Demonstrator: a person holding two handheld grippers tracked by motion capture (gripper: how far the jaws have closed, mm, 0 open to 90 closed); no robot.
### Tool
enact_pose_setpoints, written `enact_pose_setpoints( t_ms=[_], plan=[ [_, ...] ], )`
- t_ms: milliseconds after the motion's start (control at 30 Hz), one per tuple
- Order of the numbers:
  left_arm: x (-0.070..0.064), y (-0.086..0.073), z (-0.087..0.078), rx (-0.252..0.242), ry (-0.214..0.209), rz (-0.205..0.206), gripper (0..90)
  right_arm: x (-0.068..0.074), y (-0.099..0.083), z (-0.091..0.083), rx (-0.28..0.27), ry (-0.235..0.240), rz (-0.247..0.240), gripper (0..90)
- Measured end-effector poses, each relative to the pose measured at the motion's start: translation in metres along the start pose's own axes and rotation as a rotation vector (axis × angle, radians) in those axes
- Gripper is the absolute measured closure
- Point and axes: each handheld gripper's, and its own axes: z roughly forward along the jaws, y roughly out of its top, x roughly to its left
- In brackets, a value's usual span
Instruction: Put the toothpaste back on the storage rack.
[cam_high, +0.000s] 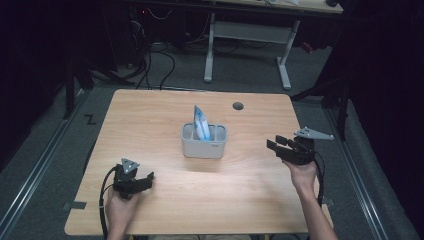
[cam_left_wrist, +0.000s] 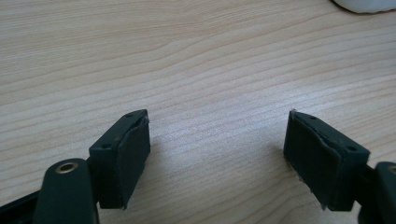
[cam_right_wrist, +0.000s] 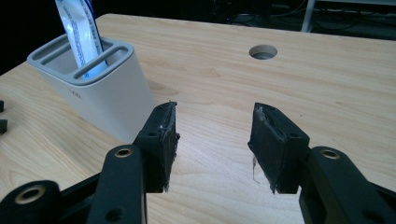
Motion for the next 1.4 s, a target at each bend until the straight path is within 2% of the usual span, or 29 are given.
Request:
enact_pose_setpoints(
  t_ms=[667, 967, 1100, 1300, 1400],
  plan=[
    [0.0, 0.0, 0.0, 0.0, 0.0, 0.0, 23.2, -0.003, -0.036, -0.001, 0.036, -0.003, 0.039, 51.4],
    [0.0, 0.0, 0.0, 0.0, 0.0, 0.0, 23.2, -0.001, -0.046, 0.003, 0.057, -0.01, 0.04, 51.6],
    [0.0, 0.0, 0.0, 0.0, 0.0, 0.0, 23.2, 0.0, -0.05, 0.007, 0.074, -0.015, 0.026, 51.6],
    [0.0, 0.0, 0.0, 0.0, 0.0, 0.0, 23.2, 0.0, -0.058, 0.012, 0.09, -0.013, 0.039, 51.5],
    [0.0, 0.0, 0.0, 0.0, 0.0, 0.0, 23.2, 0.002, -0.061, 0.014, 0.098, -0.021, 0.027, 51.6]
  ],
)
